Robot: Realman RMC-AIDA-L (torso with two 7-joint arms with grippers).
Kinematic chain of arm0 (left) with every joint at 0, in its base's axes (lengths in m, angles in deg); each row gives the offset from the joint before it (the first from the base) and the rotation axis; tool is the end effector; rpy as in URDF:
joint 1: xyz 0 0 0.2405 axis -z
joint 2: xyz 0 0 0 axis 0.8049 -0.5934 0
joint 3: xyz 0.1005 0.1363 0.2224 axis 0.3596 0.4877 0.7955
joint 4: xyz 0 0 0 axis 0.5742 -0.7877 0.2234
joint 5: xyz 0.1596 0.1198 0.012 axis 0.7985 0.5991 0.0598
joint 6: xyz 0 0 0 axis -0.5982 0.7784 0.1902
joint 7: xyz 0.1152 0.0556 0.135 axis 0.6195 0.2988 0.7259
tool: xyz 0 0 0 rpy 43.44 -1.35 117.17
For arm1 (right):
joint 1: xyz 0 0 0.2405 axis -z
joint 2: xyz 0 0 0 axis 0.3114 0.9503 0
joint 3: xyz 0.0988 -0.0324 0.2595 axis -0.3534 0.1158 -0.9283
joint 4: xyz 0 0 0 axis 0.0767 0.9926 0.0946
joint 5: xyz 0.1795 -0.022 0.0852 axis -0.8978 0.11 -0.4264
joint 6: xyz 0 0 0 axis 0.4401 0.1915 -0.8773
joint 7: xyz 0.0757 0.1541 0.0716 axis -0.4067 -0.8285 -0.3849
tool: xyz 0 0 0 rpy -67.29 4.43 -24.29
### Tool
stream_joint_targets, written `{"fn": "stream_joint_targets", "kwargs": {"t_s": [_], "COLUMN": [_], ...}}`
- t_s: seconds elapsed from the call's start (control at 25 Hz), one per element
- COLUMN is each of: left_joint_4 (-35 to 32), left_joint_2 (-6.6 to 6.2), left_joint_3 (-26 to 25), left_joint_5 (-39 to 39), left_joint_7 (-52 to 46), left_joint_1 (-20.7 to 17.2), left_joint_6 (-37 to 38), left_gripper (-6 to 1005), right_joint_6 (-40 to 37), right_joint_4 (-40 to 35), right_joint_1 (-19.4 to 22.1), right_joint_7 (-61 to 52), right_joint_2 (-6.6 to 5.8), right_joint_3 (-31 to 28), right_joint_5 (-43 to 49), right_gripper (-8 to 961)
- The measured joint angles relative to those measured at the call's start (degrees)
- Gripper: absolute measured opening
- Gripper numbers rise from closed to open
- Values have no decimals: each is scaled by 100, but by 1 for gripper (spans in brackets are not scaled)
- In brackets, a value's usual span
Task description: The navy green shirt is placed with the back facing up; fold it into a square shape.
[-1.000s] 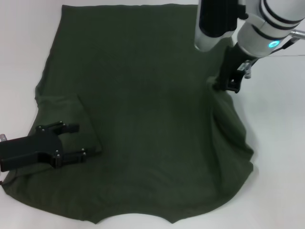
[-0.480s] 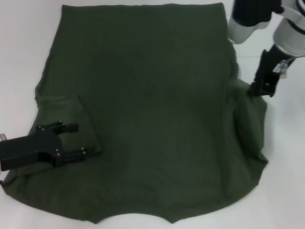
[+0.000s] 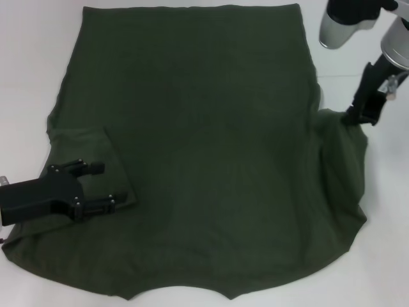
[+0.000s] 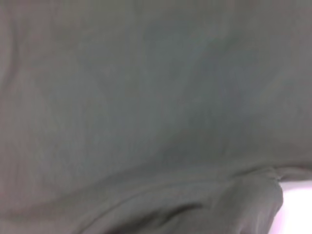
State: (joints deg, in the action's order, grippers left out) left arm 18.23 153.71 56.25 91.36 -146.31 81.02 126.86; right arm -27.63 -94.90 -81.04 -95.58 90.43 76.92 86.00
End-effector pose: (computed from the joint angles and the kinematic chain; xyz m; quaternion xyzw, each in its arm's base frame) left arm -0.3084 0.3501 -0.0304 -0.9274 -0.2204 -0.2088 0.2186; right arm 0.1794 0.4658 0.0196 -0.9218 0.1173 -0.3262 0.1733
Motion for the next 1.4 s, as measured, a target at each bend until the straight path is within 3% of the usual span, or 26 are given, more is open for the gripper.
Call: {"fn": "stream_joint_targets", "kwargs": {"t_s": [0.32,0.52,0.68,0.76,0.96,1.16,1.4], "left_joint_4": [0,0,0,0,0,0,0], "left_joint_2": [-10,-14,-14,-17,-22,-22,-7], "left_joint_3": [4,8,75,112,146,151,208], "left_joint_5": [37,39,39,40,46,52,57], "left_joint_7": [1,37,40,40,42,62,66], "left_joint_1": [30,35,35,37,44,44,44], "left_joint_6": [1,-18,-126,-139,-145,-156,-166], "left_gripper": [860,859,860,860,859,858,859], "right_joint_6": [188,882,1623,1866,1728,1348,1260], "right_joint_4": [351,724,689,702,705,768,1206], "right_joint_1": [-529,-745,-734,-718,-545,-274,-166], "right_joint_7": [-448,-1039,-1441,-1668,-1802,-1811,-1775], "right_joint_2": [309,552,727,712,570,400,326], "right_joint_3": [32,327,91,-98,-238,-289,-556], "right_joint_5": [-1,3,-219,-455,-653,-654,-784], "right_gripper": [67,69,70,71,254,464,748]}}
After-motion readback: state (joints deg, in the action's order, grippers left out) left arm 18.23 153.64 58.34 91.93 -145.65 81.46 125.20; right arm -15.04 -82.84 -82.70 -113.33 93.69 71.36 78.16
